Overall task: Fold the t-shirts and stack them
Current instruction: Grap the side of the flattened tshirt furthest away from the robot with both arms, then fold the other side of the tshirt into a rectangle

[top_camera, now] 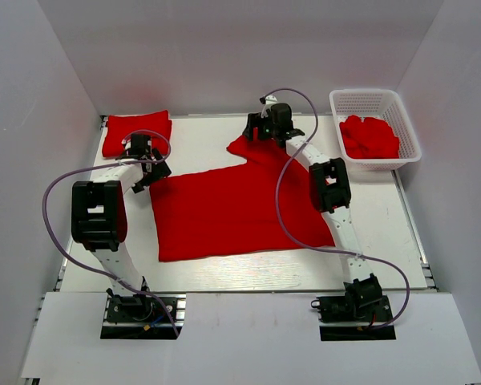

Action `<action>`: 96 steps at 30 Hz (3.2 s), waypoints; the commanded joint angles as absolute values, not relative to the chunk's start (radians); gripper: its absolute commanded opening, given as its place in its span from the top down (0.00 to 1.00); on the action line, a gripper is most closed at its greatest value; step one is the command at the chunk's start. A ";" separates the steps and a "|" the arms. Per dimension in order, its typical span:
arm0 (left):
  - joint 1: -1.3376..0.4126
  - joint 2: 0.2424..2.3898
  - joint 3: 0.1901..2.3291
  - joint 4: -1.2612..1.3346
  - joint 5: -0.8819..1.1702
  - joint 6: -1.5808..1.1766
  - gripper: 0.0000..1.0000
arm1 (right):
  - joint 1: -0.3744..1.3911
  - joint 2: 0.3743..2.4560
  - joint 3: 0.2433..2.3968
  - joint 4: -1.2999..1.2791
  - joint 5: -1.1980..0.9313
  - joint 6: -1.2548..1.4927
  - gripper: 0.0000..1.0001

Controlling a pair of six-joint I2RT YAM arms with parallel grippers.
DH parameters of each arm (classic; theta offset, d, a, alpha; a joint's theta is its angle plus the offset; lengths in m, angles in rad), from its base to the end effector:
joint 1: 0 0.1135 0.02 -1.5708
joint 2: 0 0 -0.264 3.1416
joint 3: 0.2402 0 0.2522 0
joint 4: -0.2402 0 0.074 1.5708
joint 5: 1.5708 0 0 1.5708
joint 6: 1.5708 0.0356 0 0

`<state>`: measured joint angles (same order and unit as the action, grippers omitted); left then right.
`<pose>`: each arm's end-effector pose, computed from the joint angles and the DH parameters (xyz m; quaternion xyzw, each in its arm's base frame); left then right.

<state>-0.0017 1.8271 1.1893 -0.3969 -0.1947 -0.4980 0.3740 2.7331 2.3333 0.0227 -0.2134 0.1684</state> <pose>0.3751 0.0062 0.1776 -0.2607 0.9240 0.0256 0.2786 0.5673 0.2308 0.1382 -0.1439 0.8119 0.2346 0.5148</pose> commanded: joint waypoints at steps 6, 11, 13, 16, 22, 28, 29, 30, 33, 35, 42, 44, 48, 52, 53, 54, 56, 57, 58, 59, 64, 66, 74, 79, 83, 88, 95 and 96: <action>0.005 1.810 1.218 -0.413 -0.175 -0.489 0.00 | 0.383 2.662 2.272 -0.104 -0.315 0.193 0.39; 0.005 1.848 1.218 -0.382 -0.153 -0.489 0.00 | 0.380 2.648 2.264 -0.092 -0.253 0.222 0.47; 0.005 1.864 1.218 -0.382 -0.141 -0.480 0.00 | 0.382 2.648 2.263 -0.084 -0.210 0.233 0.54; 0.005 1.891 1.236 -0.373 -0.132 -0.480 0.00 | 0.380 2.646 2.257 -0.068 -0.167 0.256 0.62; 0.005 1.931 1.247 -0.351 -0.121 -0.471 0.00 | 0.380 2.652 2.260 -0.022 -0.147 0.273 0.72; 0.005 1.970 1.278 -0.353 -0.112 -0.462 0.03 | 0.380 2.663 2.263 0.041 -0.149 0.298 1.00; 0.005 1.980 1.278 -0.353 -0.112 -0.462 0.05 | 0.380 2.663 2.263 0.046 -0.152 0.299 1.00; 0.005 1.980 1.278 -0.353 -0.112 -0.462 0.08 | 0.379 2.668 2.266 0.052 -0.161 0.295 1.00; 0.005 1.980 1.266 -0.353 -0.091 -0.453 0.22 | 0.377 2.671 2.266 0.067 -0.149 0.301 1.00; 0.005 1.980 1.243 -0.353 -0.081 -0.453 0.33 | 0.380 2.658 2.254 0.078 -0.124 0.296 1.00; 0.005 1.942 1.195 -0.353 -0.092 -0.463 1.00 | 0.379 2.582 2.151 0.193 -0.080 0.282 1.00; 0.005 1.931 1.204 -0.344 -0.115 -0.463 1.00 | 0.376 2.540 2.117 0.227 -0.086 0.267 1.00; 0.005 1.911 1.230 -0.331 -0.115 -0.437 1.00 | 0.376 2.479 2.083 0.299 -0.112 0.200 1.00; -0.005 1.887 1.233 -0.304 -0.103 -0.405 1.00 | 0.377 2.399 1.993 0.365 -0.120 0.152 1.00; -0.005 1.859 1.233 -0.293 -0.089 -0.391 1.00 | 0.376 2.358 1.962 0.376 -0.111 0.129 1.00; -0.005 1.849 1.223 -0.272 -0.078 -0.382 1.00 | 0.376 2.347 1.945 0.371 -0.112 0.112 1.00; -0.015 1.826 1.198 -0.250 -0.078 -0.371 1.00 | 0.376 2.304 1.919 0.348 -0.110 0.052 1.00; -0.015 1.804 1.189 -0.238 -0.062 -0.358 1.00 | 0.376 2.295 1.893 0.345 -0.112 0.034 1.00; -0.015 1.795 1.174 -0.226 -0.045 -0.357 1.00 | 0.377 2.281 1.876 0.345 -0.110 0.020 1.00; -0.015 1.786 1.173 -0.225 -0.044 -0.357 1.00 | 0.376 2.246 1.843 0.342 -0.112 -0.029 1.00; -0.015 1.735 1.129 -0.215 -0.025 -0.336 1.00 | 0.374 2.149 1.732 0.339 -0.107 -0.122 1.00; -0.015 1.712 1.117 -0.215 -0.002 -0.327 1.00 | 0.374 2.122 1.663 0.339 -0.091 -0.164 1.00; -0.015 1.611 1.023 -0.206 0.011 -0.327 1.00 | 0.376 1.942 1.430 0.376 -0.091 -0.204 1.00; -0.025 1.542 0.944 -0.196 0.021 -0.327 1.00 | 0.376 1.815 1.243 0.400 -0.052 -0.187 1.00; -0.025 1.479 0.876 -0.186 0.044 -0.359 1.00 | 0.376 1.695 1.123 0.407 -0.023 -0.169 1.00; -0.025 1.382 0.782 -0.176 0.022 -0.396 1.00 | 0.377 1.566 0.947 0.396 -0.015 -0.166 1.00; -0.025 1.255 0.713 -0.207 -0.084 -0.442 1.00 | 0.383 1.408 0.822 0.344 -0.006 -0.129 1.00; -0.025 1.255 0.713 -0.207 -0.084 -0.451 1.00 | 0.379 1.395 0.812 0.342 -0.005 -0.118 1.00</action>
